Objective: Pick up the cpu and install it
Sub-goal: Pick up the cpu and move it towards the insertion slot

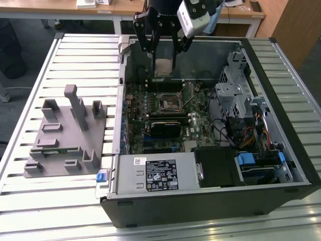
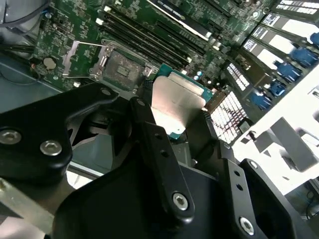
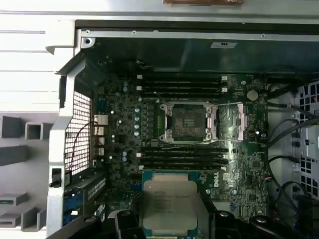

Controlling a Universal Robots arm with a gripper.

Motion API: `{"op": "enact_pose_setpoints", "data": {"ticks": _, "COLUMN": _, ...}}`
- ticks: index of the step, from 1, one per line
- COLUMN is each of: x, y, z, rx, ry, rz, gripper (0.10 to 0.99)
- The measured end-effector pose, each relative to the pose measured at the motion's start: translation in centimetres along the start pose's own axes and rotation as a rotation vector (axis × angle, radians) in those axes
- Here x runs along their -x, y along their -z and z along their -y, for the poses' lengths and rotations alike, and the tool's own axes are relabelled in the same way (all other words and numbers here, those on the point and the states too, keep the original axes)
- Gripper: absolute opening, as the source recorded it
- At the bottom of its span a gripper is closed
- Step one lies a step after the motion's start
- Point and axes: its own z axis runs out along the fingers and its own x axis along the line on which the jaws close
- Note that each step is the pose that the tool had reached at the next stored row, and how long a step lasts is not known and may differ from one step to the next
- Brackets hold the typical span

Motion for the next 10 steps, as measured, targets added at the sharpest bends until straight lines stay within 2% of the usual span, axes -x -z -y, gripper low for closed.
{"op": "enact_pose_setpoints", "data": {"ticks": 10, "x": 2.32, "y": -0.85, "z": -1.5, "rx": 0.0, "ry": -0.001, "rz": 0.0002, "gripper": 0.522}}
